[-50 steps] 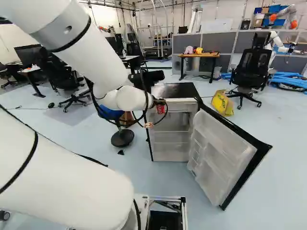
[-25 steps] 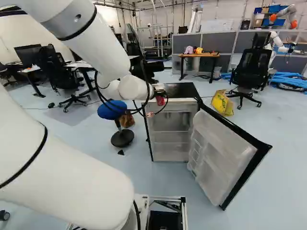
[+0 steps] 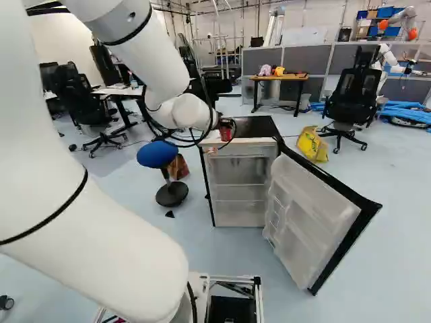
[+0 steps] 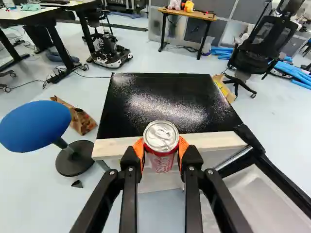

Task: Grab a drink from the fridge

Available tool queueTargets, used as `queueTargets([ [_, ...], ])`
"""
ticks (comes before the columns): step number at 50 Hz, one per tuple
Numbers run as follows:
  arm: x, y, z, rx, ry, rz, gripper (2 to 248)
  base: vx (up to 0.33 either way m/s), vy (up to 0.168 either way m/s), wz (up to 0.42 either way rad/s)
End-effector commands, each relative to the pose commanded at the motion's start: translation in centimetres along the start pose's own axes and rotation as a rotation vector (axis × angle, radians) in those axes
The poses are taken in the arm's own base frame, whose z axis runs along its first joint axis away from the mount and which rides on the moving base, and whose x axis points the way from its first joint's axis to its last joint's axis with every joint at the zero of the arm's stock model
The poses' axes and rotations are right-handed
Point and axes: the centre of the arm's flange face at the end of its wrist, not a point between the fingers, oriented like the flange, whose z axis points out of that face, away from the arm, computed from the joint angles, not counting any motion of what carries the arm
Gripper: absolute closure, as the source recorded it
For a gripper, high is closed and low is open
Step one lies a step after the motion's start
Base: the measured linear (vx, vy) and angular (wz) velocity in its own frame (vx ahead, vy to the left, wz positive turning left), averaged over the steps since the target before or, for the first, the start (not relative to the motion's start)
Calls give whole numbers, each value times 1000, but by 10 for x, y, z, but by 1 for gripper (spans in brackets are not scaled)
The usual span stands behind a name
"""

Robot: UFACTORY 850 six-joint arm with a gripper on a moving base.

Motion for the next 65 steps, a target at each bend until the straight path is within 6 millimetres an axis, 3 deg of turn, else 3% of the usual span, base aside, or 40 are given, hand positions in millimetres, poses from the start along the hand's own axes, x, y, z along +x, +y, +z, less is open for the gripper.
queueTargets([
  [65, 60, -9, 111, -20, -28, 161, 159, 0, 0, 0],
])
